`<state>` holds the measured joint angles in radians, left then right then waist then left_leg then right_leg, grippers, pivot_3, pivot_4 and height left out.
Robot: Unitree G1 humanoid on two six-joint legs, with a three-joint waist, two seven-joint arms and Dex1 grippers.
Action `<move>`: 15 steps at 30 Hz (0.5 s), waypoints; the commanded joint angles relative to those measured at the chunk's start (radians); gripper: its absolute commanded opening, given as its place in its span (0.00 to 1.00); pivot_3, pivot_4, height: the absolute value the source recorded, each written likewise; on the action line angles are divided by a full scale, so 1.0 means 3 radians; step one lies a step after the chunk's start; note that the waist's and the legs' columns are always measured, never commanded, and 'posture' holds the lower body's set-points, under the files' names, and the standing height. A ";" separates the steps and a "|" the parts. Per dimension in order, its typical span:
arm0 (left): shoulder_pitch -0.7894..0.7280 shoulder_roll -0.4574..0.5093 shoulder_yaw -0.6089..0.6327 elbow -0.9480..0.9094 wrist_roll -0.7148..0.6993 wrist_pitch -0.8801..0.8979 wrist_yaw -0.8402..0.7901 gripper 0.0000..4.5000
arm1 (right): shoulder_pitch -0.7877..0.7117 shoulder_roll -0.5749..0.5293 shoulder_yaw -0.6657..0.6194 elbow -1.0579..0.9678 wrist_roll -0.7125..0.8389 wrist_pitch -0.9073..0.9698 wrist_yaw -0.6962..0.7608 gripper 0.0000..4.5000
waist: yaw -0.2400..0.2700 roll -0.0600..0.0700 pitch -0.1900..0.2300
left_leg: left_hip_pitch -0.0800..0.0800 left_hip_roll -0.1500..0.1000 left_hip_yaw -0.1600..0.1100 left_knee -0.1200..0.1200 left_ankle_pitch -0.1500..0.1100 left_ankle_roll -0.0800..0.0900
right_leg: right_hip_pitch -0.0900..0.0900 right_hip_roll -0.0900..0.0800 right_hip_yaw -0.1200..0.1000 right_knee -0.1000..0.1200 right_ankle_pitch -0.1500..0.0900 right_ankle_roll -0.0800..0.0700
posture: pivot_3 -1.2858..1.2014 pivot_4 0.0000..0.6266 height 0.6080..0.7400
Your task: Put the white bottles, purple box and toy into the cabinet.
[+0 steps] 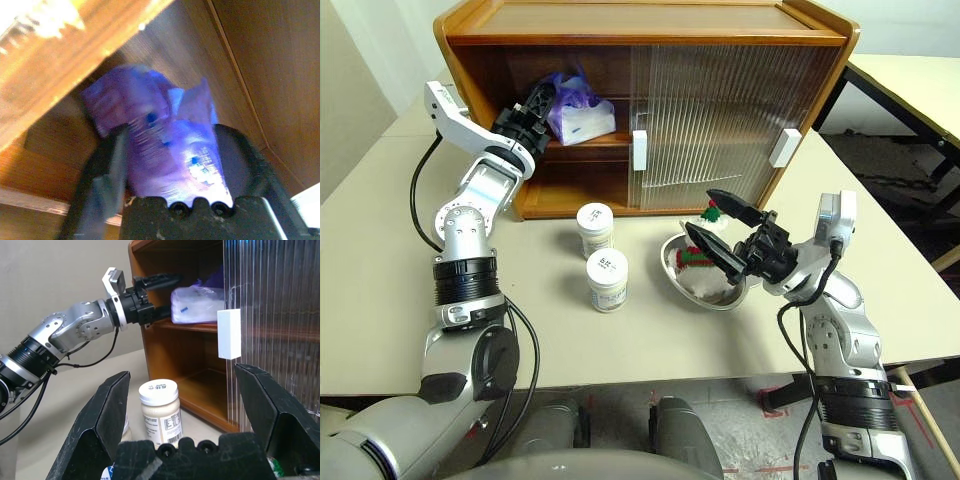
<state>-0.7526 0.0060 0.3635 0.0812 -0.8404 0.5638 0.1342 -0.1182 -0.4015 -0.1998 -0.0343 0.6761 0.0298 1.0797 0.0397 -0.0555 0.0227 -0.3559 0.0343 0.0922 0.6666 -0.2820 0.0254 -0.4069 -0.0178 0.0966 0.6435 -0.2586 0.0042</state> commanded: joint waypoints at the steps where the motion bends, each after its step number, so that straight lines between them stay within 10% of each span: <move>1: 0.0256 0.0188 -0.0109 -0.0369 0.0043 0.0268 -0.0011 0.99 | 0.0025 0.0034 0.0015 0.0026 -0.0038 -0.0064 0.0017 1.00 | -0.0012 0.0001 -0.0001 | 0.0001 0.0000 0.0000 0.0000 0.0000 0.0000 | 0.0000 0.0000 0.0000 0.0000 0.0000 0.0000 | 0.56 0.00 1.00; 8: 0.0789 0.0946 -0.0466 -0.1090 0.0022 0.0895 -0.0538 0.99 | -0.0015 -0.0009 -0.0039 0.0138 -0.0036 -0.0067 0.0099 1.00 | -0.0024 0.0002 0.0000 | 0.0003 0.0016 0.0002 0.0000 -0.0001 -0.0002 | 0.0000 -0.0001 0.0000 0.0005 0.0000 -0.0001 | 0.57 0.00 1.00; 15: 0.0899 0.1242 -0.0847 -0.1175 0.0353 0.0456 -0.1357 0.52 | -0.0087 0.0003 -0.0018 0.0205 -0.0053 -0.0067 0.0137 1.00 | 0.0011 0.0004 0.0001 | 0.0005 0.0016 0.0004 0.0001 0.0000 -0.0003 | 0.0001 -0.0001 0.0000 0.0004 -0.0001 -0.0004 | 0.57 0.00 1.00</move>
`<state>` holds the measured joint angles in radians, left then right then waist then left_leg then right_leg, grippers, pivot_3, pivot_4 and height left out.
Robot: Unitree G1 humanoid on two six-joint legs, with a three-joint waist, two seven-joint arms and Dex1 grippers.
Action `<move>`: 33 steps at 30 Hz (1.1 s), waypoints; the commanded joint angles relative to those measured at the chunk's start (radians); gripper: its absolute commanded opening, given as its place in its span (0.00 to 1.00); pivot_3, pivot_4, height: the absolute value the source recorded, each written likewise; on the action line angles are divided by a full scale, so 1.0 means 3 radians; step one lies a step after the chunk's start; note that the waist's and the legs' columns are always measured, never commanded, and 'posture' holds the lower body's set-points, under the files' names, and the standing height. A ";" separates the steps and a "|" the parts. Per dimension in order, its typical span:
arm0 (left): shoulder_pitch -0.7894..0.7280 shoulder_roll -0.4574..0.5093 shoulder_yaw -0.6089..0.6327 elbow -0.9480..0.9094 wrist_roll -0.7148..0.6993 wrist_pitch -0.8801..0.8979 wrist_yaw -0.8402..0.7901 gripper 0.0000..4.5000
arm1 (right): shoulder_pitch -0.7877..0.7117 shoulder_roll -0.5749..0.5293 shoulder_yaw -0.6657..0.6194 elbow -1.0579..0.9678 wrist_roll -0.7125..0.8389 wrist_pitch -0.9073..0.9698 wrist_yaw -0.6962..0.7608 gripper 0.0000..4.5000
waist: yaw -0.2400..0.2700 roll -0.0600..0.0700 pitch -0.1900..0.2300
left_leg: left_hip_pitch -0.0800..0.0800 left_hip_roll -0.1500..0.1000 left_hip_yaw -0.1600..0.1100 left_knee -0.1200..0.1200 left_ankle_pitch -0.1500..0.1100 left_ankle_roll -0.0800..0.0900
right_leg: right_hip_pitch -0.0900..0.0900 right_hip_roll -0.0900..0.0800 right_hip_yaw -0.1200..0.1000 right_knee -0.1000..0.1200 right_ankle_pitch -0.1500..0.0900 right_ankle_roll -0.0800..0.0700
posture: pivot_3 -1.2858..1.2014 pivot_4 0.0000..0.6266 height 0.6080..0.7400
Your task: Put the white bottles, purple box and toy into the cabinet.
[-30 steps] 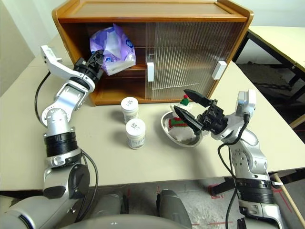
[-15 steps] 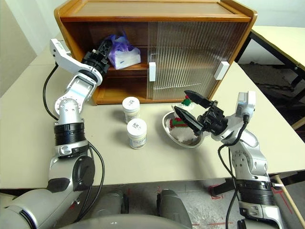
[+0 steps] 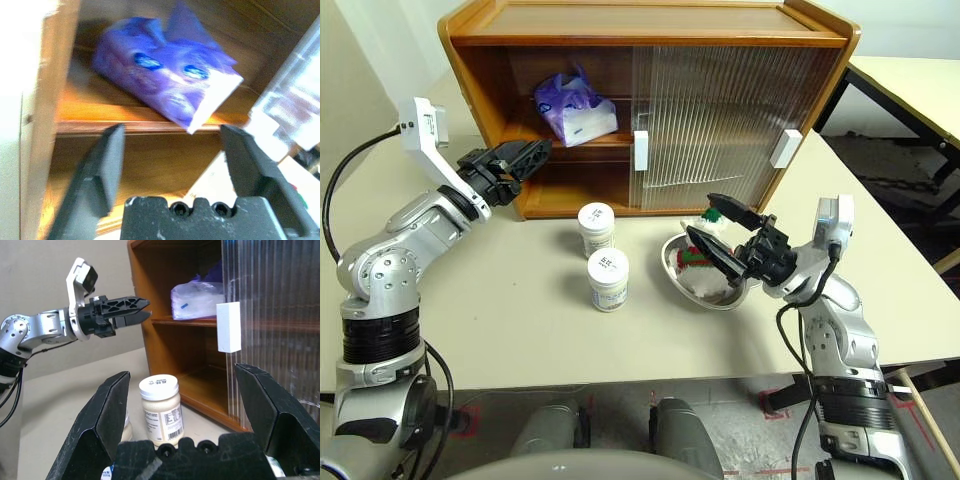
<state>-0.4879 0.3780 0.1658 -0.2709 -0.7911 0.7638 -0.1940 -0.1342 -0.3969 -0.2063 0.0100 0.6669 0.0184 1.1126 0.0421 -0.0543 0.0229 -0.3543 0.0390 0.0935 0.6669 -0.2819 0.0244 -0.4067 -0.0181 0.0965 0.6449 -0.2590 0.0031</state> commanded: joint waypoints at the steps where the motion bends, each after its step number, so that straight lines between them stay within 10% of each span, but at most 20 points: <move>1: 0.0001 0.0002 -0.0250 0.0041 0.0276 -0.0265 -0.0308 0.43 | -0.0040 -0.0010 0.0008 0.0062 -0.0028 -0.0031 0.0030 1.00 | 0.0005 0.0000 0.0000 | -0.0001 -0.0001 0.0000 0.0000 0.0001 0.0001 | 0.0000 0.0000 0.0000 -0.0002 0.0000 0.0000 | 0.57 0.00 1.00; 6: -0.0114 -0.0094 -0.0468 0.0299 0.0620 -0.0518 -0.0478 0.01 | -0.0041 -0.0006 0.0023 0.0061 -0.0047 -0.0029 0.0035 1.00 | 0.0010 0.0000 0.0000 | -0.0002 -0.0006 -0.0001 -0.0001 0.0002 0.0003 | 0.0000 0.0000 0.0001 -0.0002 0.0000 0.0000 | 0.57 0.00 1.00; 33: -0.0961 -0.0307 -0.0389 0.1883 0.1732 -0.1414 -0.0491 0.01 | 0.0059 -0.0014 0.0008 -0.0109 -0.0083 -0.0027 -0.0062 1.00 | -0.0067 0.0000 0.0000 | -0.0002 0.0004 -0.0002 0.0001 0.0003 0.0005 | -0.0002 0.0003 0.0001 0.0004 0.0002 0.0002 | 0.55 0.00 1.00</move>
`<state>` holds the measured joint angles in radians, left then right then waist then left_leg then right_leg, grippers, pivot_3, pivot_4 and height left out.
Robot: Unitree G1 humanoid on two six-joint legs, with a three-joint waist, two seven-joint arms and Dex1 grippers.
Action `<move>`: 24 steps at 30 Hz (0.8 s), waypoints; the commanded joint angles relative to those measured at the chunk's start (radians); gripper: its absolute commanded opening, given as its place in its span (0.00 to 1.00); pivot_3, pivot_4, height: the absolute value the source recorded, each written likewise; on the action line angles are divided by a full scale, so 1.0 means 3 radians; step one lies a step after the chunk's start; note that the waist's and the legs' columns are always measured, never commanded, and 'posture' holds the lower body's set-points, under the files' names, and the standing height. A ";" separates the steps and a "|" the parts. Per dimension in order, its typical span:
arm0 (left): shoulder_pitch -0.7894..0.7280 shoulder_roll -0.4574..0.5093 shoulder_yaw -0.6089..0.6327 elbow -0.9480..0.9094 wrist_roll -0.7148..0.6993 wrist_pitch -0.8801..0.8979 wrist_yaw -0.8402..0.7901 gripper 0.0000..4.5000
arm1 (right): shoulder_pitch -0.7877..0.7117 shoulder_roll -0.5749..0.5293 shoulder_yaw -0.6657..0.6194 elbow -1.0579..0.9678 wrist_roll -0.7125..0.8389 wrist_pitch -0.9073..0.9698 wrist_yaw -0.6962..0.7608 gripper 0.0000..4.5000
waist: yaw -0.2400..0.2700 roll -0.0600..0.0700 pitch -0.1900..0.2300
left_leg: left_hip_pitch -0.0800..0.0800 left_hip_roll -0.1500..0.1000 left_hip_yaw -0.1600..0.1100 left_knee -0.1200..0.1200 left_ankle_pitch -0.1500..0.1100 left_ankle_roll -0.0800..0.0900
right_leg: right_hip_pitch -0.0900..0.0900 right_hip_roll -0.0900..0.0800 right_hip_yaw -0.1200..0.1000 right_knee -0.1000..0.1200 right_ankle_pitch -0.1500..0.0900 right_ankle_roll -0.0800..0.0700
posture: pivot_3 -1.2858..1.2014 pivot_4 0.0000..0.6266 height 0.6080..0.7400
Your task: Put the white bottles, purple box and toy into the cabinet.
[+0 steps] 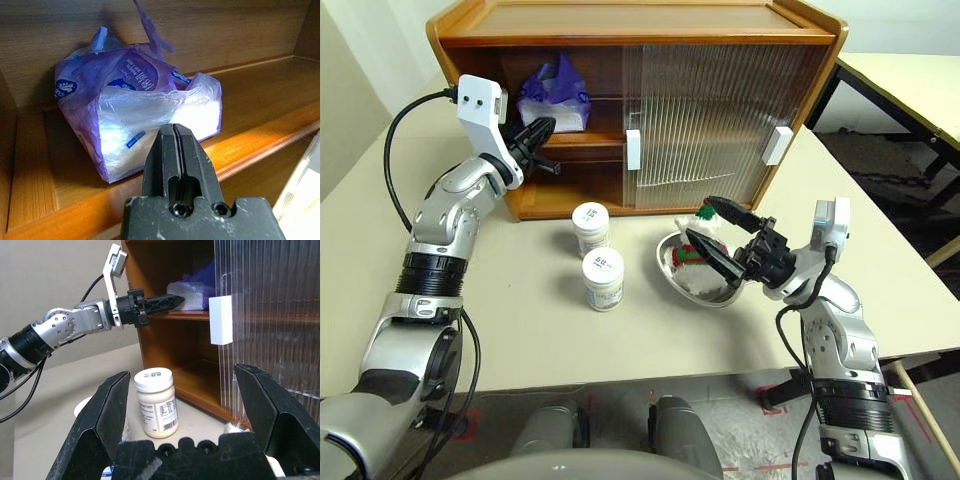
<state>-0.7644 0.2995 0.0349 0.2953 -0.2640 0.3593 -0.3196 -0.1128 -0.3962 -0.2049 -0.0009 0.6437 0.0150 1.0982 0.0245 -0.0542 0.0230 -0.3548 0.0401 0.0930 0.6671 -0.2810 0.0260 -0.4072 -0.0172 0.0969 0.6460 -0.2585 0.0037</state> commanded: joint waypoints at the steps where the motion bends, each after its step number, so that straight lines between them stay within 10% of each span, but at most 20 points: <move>1: -0.0024 -0.0058 0.0056 -0.0054 -0.0065 -0.0059 -0.0129 0.01 | -0.0009 -0.0019 0.0005 -0.0082 -0.0004 -0.0011 -0.0018 1.00 | -0.0015 0.0000 0.0000 | -0.0001 0.0000 0.0000 0.0001 0.0000 0.0000 | 0.0000 -0.0001 0.0000 0.0000 0.0000 0.0000 | 0.55 0.00 1.00; 6: 0.0311 0.0030 0.0082 -0.0582 -0.0365 0.0177 -0.0562 0.15 | 0.0020 -0.0055 -0.0002 -0.0117 0.0007 0.0026 -0.0013 1.00 | -0.0034 0.0001 -0.0001 | -0.0002 -0.0001 0.0001 -0.0002 -0.0001 -0.0001 | 0.0000 -0.0001 0.0001 -0.0003 0.0000 0.0001 | 0.55 0.00 1.00; 16: 0.1457 0.0763 0.0207 -0.1404 -0.0829 0.0420 -0.1509 0.99 | -0.0002 -0.0125 0.0009 -0.0053 0.0015 0.0057 0.0060 1.00 | -0.0027 0.0007 0.0002 | 0.0003 0.0009 0.0002 -0.0002 -0.0003 -0.0005 | 0.0000 0.0001 -0.0003 0.0002 -0.0002 -0.0004 | 0.57 0.00 1.00; 24: 0.1831 0.0905 -0.0063 -0.1355 -0.0527 0.0076 -0.1793 0.99 | -0.0011 -0.0164 0.0017 -0.0009 -0.0001 0.0076 0.0158 1.00 | 0.0001 0.0009 0.0003 | 0.0002 0.0009 0.0005 0.0003 0.0000 0.0001 | 0.0002 -0.0003 -0.0004 -0.0003 -0.0006 -0.0005 | 0.57 0.00 1.00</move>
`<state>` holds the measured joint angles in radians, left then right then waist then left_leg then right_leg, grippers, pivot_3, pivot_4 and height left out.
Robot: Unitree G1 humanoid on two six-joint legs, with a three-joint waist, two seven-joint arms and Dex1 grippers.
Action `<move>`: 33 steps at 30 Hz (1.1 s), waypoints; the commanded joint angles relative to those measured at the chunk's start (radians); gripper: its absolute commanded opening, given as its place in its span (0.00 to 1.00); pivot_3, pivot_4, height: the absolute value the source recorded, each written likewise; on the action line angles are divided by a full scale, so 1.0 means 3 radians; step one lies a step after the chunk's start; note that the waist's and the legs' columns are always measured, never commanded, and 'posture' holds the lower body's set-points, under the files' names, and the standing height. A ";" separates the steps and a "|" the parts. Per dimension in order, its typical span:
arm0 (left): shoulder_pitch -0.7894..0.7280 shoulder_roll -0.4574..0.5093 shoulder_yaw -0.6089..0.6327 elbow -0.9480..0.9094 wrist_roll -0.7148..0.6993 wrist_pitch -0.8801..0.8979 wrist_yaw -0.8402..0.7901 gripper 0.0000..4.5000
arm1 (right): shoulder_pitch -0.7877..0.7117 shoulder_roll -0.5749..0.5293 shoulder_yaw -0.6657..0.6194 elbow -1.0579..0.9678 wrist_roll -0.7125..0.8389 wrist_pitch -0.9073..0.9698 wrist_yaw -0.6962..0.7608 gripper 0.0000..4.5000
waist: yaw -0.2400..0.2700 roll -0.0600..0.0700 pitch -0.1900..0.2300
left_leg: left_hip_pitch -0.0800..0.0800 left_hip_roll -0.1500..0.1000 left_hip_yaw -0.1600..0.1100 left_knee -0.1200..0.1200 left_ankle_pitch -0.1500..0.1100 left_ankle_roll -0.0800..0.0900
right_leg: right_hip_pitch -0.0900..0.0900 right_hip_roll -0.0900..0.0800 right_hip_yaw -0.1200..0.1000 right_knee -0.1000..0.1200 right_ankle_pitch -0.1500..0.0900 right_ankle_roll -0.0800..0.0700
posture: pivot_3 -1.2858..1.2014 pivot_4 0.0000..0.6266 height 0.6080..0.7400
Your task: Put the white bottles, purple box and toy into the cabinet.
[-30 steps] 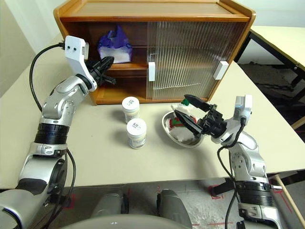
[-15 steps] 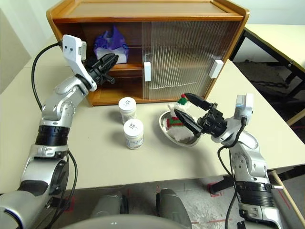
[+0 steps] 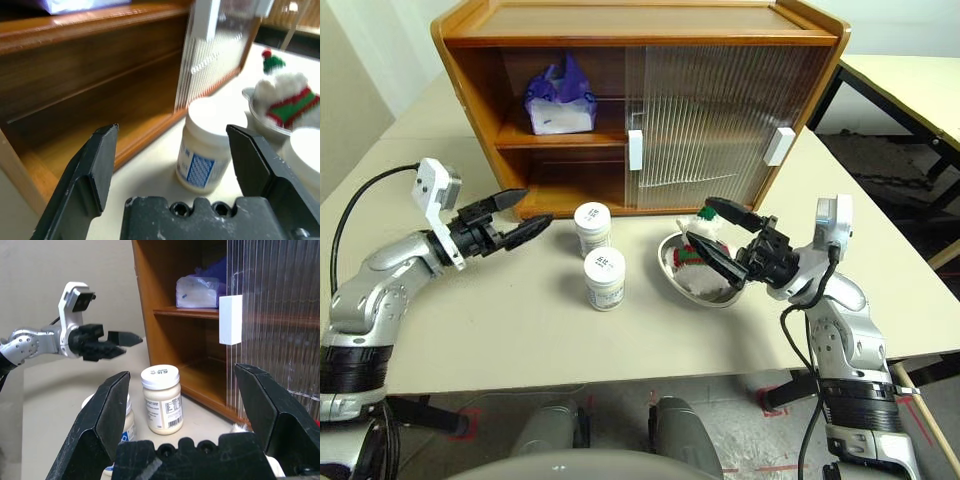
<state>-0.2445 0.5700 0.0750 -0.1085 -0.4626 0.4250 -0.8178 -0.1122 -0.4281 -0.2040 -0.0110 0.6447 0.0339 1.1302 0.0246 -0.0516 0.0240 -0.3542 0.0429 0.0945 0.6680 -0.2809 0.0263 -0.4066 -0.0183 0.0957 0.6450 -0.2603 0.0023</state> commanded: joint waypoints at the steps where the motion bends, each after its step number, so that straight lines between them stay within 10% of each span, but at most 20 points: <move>1: 0.0132 0.0025 -0.0287 0.0049 0.0246 -0.0255 -0.0177 0.99 | -0.0005 -0.0079 0.0028 0.0030 -0.0026 0.0005 0.0085 1.00 | 0.0001 0.0000 0.0000 | 0.0000 0.0000 0.0000 0.0000 0.0000 0.0000 | 0.0000 0.0000 0.0000 0.0000 0.0000 0.0000 | 0.57 0.00 1.00; 33: -0.0466 -0.0877 -0.0764 0.1710 0.1080 -0.1183 0.0094 0.99 | 0.0015 -0.0149 0.0274 -0.0020 -0.0245 -0.0143 0.0257 1.00 | -0.0001 -0.0001 -0.0001 | -0.0002 0.0000 -0.0002 -0.0001 0.0000 0.0000 | -0.0001 0.0004 0.0000 0.0001 0.0001 0.0000 | 0.56 0.00 1.00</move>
<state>-0.3721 0.3149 -0.1550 0.3792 -0.1532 0.0794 -0.8061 -0.1079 -0.4698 -0.1322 -0.0074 0.5849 0.0019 1.2070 0.0244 -0.0520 0.0237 -0.3548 0.0427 0.0938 0.6678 -0.2809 0.0263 -0.4069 -0.0172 0.0955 0.6454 -0.2601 0.0023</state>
